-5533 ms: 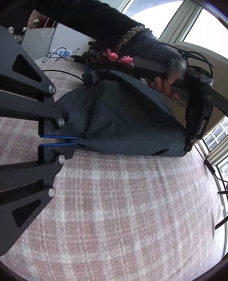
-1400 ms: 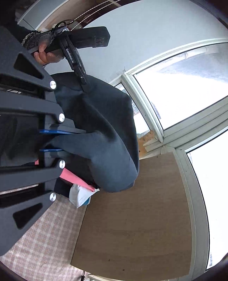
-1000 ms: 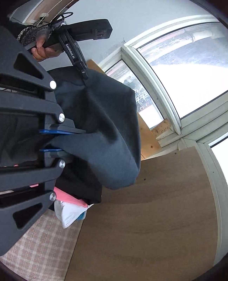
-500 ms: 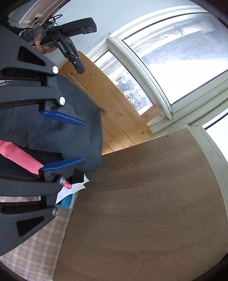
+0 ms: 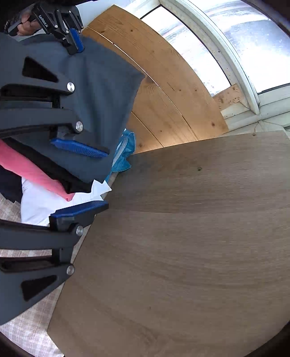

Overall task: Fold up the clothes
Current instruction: 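Lower the trousers onto the clothes stack and open both tools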

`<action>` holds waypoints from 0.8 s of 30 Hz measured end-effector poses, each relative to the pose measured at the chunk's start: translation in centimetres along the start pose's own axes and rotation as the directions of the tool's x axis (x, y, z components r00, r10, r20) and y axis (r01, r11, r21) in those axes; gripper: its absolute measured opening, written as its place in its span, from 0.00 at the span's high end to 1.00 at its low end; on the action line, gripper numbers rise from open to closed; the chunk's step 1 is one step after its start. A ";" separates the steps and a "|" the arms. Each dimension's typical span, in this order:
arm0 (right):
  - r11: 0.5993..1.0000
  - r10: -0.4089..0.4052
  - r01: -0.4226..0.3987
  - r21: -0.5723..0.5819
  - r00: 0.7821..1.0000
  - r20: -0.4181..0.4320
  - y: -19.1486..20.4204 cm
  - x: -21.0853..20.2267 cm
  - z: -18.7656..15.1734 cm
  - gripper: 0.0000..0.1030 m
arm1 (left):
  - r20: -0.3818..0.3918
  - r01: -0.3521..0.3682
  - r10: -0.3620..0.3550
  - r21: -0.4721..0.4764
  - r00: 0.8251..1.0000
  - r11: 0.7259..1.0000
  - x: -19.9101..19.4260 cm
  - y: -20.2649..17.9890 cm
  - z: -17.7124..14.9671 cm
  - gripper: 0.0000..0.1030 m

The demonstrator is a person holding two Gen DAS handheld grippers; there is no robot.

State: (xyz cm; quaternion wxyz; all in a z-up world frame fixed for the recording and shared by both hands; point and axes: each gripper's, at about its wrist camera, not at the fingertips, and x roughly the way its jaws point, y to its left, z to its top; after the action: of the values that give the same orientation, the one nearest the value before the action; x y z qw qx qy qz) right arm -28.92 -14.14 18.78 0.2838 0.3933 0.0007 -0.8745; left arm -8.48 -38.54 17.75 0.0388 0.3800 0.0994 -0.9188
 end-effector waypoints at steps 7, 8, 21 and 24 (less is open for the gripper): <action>0.991 0.119 -0.116 -0.066 0.992 0.046 3.6 -7.5 -5.5 0.61 | 0.002 0.023 -0.023 -0.040 1.000 0.999 -3.6 -0.4 -2.7 0.74; 0.989 0.129 -0.125 -0.082 0.991 0.045 4.4 -8.3 -6.7 0.61 | -0.001 0.030 -0.030 -0.044 1.000 0.999 -3.8 -0.7 -3.4 0.73; 0.985 0.044 -0.066 -0.158 0.989 -0.139 6.6 -14.4 -21.4 0.55 | -0.108 -0.101 0.087 -0.129 0.990 0.987 -7.3 -4.3 -11.0 0.50; 0.988 0.006 -0.023 -0.154 0.994 -0.110 5.2 -17.2 -22.8 0.49 | -0.036 -0.144 0.141 -0.146 0.989 0.979 -10.5 -5.9 -11.9 0.28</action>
State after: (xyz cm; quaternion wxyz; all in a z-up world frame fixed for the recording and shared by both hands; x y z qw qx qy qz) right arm -1.56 -4.84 15.99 0.3193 0.4174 0.0814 -0.8469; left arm 6.27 -30.28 17.85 0.1313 0.3940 0.1403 -0.8988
